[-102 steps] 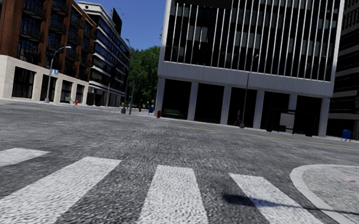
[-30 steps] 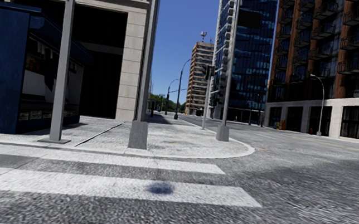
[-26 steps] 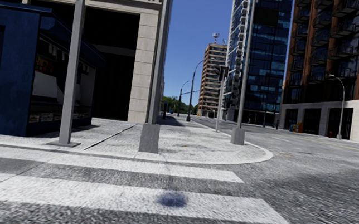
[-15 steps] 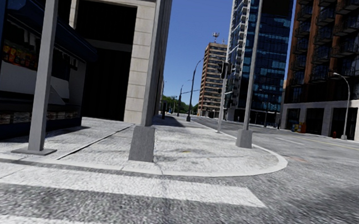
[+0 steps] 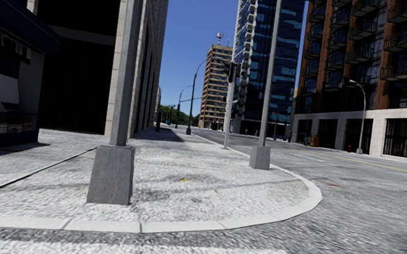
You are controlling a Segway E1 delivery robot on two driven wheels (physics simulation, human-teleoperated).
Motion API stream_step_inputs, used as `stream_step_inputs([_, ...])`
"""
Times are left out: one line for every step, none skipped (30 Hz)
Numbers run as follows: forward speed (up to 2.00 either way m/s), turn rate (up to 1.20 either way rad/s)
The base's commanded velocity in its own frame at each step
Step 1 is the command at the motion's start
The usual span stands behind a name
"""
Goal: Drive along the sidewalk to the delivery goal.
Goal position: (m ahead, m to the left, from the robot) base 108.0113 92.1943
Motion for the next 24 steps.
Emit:
stream_step_inputs([1.68, -0.40])
stream_step_inputs([1.68, -0.40])
stream_step_inputs([1.68, -0.40])
stream_step_inputs([1.67, -0.40])
stream_step_inputs([1.67, -0.40])
stream_step_inputs([1.66, -0.40])
stream_step_inputs([1.66, -0.40])
stream_step_inputs([1.65, -0.40])
stream_step_inputs([1.64, -0.40])
stream_step_inputs([1.63, -0.18])
stream_step_inputs([1.60, 0.00])
stream_step_inputs([1.60, 0.00])
stream_step_inputs([1.55, 0.00])
stream_step_inputs([1.48, 0.00])
stream_step_inputs([1.41, 0.00])
stream_step_inputs([1.37, 0.00])
stream_step_inputs([1.37, 0.00])
stream_step_inputs([1.34, 0.00])
stream_step_inputs([1.32, 0.00])
stream_step_inputs([1.30, 0.00])
stream_step_inputs([1.27, 0.00])
stream_step_inputs([1.27, 0.00])
stream_step_inputs([1.22, 0.00])
stream_step_inputs([1.19, 0.00])
